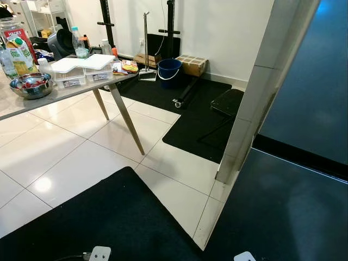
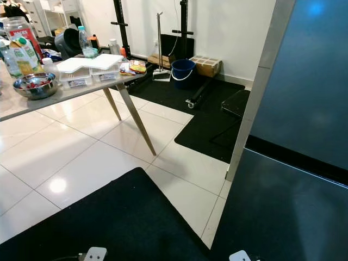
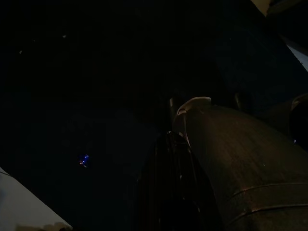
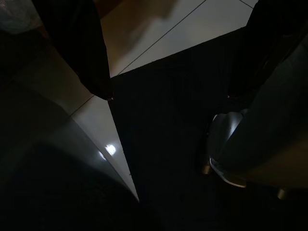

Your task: Restocking fridge

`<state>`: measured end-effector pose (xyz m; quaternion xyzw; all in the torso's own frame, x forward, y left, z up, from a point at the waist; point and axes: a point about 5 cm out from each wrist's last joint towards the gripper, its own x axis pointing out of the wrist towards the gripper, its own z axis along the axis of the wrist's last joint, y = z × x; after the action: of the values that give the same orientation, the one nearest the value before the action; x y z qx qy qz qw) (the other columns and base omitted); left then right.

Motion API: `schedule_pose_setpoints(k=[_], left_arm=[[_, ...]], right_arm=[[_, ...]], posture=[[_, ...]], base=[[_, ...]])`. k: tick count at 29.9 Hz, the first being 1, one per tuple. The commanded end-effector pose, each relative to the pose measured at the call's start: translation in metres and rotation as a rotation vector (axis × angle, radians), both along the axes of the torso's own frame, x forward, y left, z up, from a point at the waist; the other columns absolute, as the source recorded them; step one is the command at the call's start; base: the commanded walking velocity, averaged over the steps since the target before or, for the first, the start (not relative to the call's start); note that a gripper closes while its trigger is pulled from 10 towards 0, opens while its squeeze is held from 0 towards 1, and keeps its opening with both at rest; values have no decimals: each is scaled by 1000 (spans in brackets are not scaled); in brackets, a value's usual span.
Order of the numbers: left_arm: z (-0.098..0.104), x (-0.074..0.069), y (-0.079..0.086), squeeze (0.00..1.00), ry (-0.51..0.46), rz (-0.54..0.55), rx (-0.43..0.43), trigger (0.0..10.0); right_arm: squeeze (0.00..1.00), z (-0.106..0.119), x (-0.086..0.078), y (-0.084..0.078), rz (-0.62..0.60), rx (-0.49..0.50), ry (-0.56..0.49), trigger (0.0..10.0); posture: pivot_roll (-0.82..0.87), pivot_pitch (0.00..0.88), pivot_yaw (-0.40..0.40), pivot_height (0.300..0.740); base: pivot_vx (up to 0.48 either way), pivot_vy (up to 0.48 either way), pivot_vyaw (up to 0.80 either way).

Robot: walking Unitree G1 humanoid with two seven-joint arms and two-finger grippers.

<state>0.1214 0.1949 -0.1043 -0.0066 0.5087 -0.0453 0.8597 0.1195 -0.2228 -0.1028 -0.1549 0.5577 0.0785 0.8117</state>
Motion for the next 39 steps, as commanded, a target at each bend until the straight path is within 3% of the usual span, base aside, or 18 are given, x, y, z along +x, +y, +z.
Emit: schedule_pose_setpoints(k=[1, 12, 39], left_arm=[[-2, -5, -4, 0, 27, -2, -12, 10000], [-2, -5, -3, 0, 27, -3, -10, 10000], [-3, -8, -5, 0, 35, -8, -13, 10000]], right_arm=[[0, 0, 2, 1, -10, 6, -1, 10000], [0, 0, 2, 3, -7, 40, -6, 10000], [0, -1, -2, 5, -16, 86, 11, 10000]], posture=[[-55, 0, -14, 740], [-53, 0, -12, 740], [-52, 0, -14, 740]], base=[[0, 0, 0], [0, 0, 0], [0, 0, 759]])
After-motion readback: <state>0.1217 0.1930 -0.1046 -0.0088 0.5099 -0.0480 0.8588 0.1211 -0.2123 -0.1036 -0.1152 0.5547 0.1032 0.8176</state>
